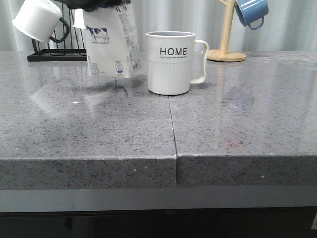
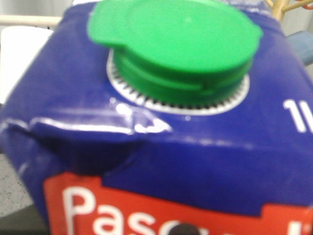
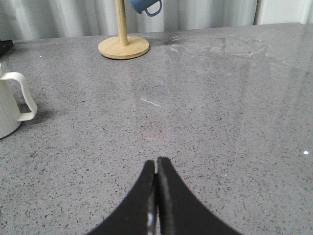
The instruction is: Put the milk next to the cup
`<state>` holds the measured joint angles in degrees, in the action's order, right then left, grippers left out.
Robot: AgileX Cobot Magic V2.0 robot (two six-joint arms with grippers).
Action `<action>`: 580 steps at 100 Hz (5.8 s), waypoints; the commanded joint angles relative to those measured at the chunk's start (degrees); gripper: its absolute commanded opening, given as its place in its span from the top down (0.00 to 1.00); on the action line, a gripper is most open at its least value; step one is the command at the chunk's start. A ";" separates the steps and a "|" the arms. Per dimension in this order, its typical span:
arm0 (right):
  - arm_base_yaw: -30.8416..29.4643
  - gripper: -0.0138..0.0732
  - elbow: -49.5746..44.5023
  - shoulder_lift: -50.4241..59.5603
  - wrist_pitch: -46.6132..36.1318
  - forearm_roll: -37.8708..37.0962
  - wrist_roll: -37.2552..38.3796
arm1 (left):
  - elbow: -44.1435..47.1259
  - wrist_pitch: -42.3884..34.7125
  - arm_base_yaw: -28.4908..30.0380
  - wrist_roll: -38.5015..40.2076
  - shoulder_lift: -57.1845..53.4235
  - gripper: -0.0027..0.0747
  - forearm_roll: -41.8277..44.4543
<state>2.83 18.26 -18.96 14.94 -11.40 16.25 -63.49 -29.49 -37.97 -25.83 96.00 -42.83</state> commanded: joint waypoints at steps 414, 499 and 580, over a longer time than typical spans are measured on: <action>-0.44 0.98 1.63 -0.27 -3.87 -0.58 -0.10 | 39.68 21.13 30.48 41.42 -69.86 0.99 48.91; -0.44 0.98 1.63 -0.27 -3.82 -0.58 -0.10 | 55.36 34.47 32.42 26.34 -90.68 0.99 45.49; -0.44 0.98 1.63 -0.27 -3.82 -0.58 -0.10 | 65.95 26.99 32.42 27.02 -98.13 0.99 46.06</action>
<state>2.83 18.26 -18.96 14.94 -11.40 16.25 -0.46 2.31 -5.64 0.64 -0.23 3.93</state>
